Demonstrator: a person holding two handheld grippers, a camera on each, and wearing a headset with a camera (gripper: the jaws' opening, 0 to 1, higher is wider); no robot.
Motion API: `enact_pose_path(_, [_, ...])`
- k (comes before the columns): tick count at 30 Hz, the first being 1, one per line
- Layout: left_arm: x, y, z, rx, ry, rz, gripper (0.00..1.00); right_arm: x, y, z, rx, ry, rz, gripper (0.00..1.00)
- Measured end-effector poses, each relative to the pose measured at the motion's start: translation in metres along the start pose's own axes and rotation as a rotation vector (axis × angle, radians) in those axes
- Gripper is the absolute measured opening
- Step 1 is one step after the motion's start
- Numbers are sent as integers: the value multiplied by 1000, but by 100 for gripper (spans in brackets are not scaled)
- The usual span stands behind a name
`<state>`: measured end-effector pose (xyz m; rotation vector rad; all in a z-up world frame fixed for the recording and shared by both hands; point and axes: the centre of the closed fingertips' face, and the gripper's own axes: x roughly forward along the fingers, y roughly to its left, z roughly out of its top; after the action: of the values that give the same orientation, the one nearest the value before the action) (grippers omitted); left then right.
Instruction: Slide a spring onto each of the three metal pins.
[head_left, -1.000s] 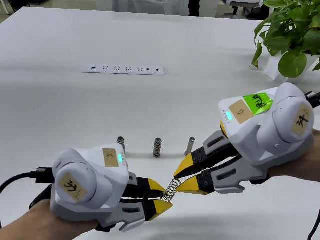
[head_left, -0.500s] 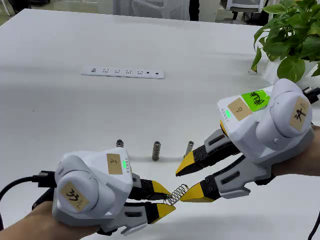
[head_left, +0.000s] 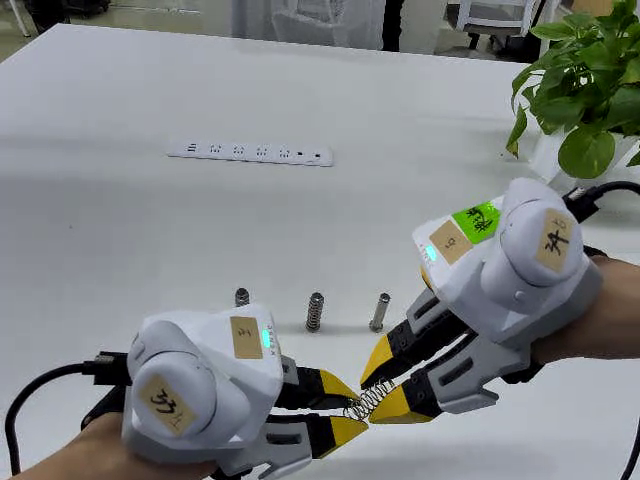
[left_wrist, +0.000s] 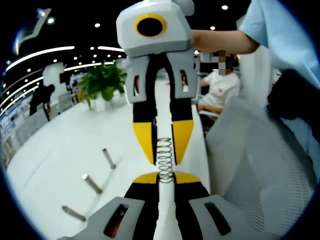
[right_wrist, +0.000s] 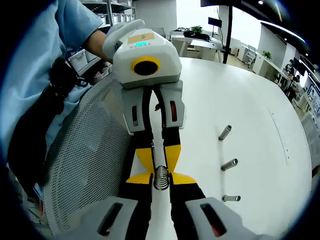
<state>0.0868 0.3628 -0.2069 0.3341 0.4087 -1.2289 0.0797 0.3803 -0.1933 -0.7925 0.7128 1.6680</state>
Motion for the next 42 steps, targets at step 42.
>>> enact_pose_path(42, [5,-2,3,-49,-38,16,11,3,0,-5,4,42,20,12])
